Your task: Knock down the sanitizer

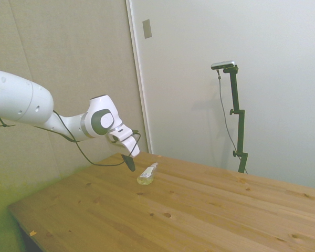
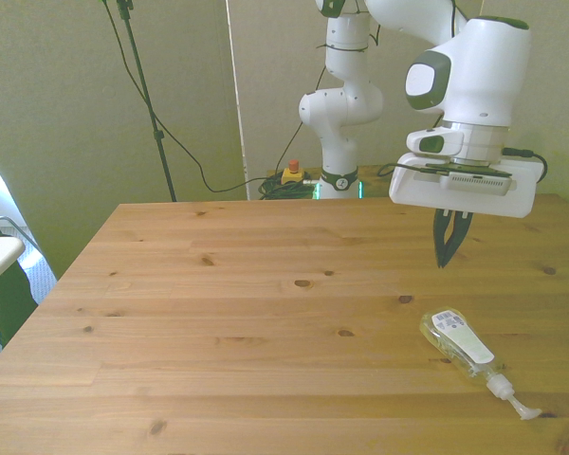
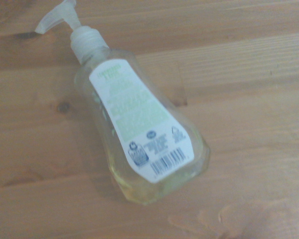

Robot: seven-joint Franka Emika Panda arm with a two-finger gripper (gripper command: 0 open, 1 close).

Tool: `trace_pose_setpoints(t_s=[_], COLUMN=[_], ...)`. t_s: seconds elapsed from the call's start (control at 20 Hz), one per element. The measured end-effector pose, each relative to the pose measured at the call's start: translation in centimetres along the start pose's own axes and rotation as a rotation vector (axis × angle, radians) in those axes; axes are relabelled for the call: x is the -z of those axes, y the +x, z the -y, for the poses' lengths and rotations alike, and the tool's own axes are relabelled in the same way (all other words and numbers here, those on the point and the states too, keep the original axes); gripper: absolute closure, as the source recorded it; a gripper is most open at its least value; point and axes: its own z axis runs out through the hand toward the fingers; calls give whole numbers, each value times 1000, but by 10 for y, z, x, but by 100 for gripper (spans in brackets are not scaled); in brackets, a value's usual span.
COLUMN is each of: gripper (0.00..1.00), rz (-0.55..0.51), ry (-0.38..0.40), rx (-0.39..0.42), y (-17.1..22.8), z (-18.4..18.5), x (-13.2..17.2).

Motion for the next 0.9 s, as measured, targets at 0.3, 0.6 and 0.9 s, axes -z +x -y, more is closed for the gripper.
trace_pose_setpoints(t_s=[0.3, 0.6, 0.9], gripper=[0, 0, 0], rz=[12, 16, 37], ry=[-25, -46, -39], rx=[18, 30, 31], y=[-24, -48, -81], z=[-39, -84, -121], x=[10, 19, 16])
